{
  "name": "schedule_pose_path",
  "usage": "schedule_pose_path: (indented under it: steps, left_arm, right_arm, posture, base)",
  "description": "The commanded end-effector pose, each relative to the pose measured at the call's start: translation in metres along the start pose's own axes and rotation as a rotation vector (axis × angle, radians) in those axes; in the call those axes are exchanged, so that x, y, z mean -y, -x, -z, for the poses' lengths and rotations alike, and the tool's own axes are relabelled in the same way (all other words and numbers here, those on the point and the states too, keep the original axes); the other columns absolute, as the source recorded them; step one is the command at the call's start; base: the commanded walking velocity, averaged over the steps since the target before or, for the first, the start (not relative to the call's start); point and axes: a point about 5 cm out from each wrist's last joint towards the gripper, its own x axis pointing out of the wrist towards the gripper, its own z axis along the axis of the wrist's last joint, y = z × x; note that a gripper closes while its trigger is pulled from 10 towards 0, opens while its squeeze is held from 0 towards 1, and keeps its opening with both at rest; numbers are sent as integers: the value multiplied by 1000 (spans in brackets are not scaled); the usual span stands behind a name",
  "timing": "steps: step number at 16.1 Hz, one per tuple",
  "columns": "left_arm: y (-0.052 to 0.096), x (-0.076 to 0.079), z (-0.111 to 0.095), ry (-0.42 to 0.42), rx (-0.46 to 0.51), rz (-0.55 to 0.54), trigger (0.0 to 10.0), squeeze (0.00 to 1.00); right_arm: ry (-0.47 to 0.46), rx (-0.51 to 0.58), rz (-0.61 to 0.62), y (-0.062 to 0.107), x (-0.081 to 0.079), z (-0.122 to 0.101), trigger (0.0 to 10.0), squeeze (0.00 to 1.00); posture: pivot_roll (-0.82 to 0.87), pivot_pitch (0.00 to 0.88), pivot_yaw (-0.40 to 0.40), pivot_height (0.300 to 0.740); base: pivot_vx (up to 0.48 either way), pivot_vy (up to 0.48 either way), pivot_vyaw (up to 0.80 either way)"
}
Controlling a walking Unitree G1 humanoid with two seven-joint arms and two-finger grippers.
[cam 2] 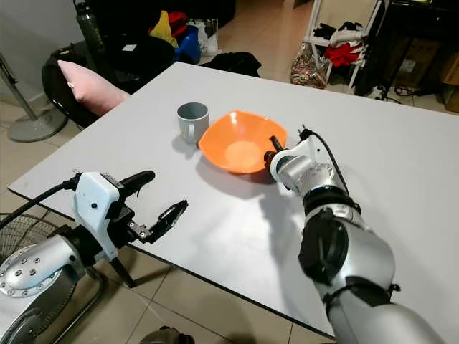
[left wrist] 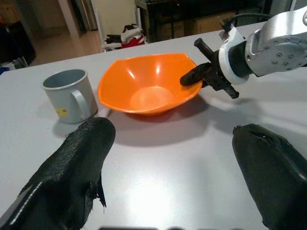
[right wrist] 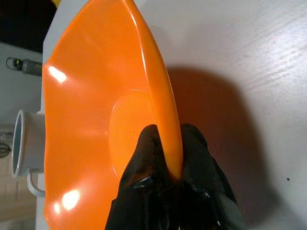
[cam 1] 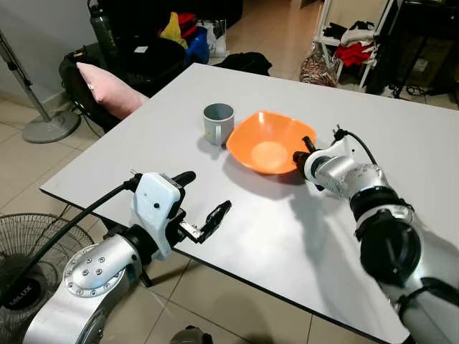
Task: Setting the table
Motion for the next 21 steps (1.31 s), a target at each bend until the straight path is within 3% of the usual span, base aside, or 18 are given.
schedule_pose_path:
  steps: [1, 4, 5, 6, 7, 11, 17, 18, 19, 21]
  left_arm:
    - [2, 1, -3, -7, 0, 8, 10000, 0]
    - [0, 2, -4, 0, 3, 13, 10000, 0]
    - [-2, 1, -4, 0, 5, 17, 10000, 0]
    - [-3, 1, -5, 0, 6, 18, 10000, 0]
    - [-4, 1, -5, -2, 7, 20, 10000, 0]
    - [-8, 0, -6, -4, 16, 22, 10000, 0]
    - [-10, 1, -6, 10, 35, 14, 10000, 0]
    - [-10, 1, -5, 13, 37, 12, 10000, 0]
    - [-9, 1, -5, 17, 40, 11, 10000, 0]
    - [-8, 2, -4, 30, 47, 6, 10000, 0]
  right_arm:
    - [-46, 27, -28, 2, -12, -8, 10000, 0]
    - [-81, 10, -17, 3, -11, -10, 10000, 0]
    - [-95, 0, -5, 3, -9, -9, 10000, 592]
    - [-99, -4, -1, 3, -8, -9, 10000, 678]
    - [-105, -12, 3, 3, -8, -8, 10000, 1000]
    - [-146, -5, 18, 4, -4, -13, 10000, 1000]
    - [-165, -30, -12, 17, 5, -38, 10000, 1000]
    - [-174, -43, -44, 20, 5, -43, 10000, 906]
    - [-187, -60, -74, 24, 4, -47, 10000, 0]
    - [-176, -103, -131, 32, 3, -54, 10000, 0]
  posture:
    - [106, 0, 73, 740]
    - [90, 0, 73, 740]
    - [83, 0, 75, 740]
    - [83, 0, 75, 740]
    - [78, 0, 74, 740]
    - [67, 0, 74, 740]
    - [24, 0, 67, 740]
    - [21, 0, 66, 740]
    - [16, 0, 66, 740]
    - [6, 0, 67, 740]
  base:
    - [0, 0, 0]
    - [0, 0, 0]
    - [0, 0, 0]
    - [0, 0, 0]
    - [0, 0, 0]
    - [0, 0, 0]
    - [0, 0, 0]
    - [0, 0, 0]
    - [0, 0, 0]
    - [0, 0, 0]
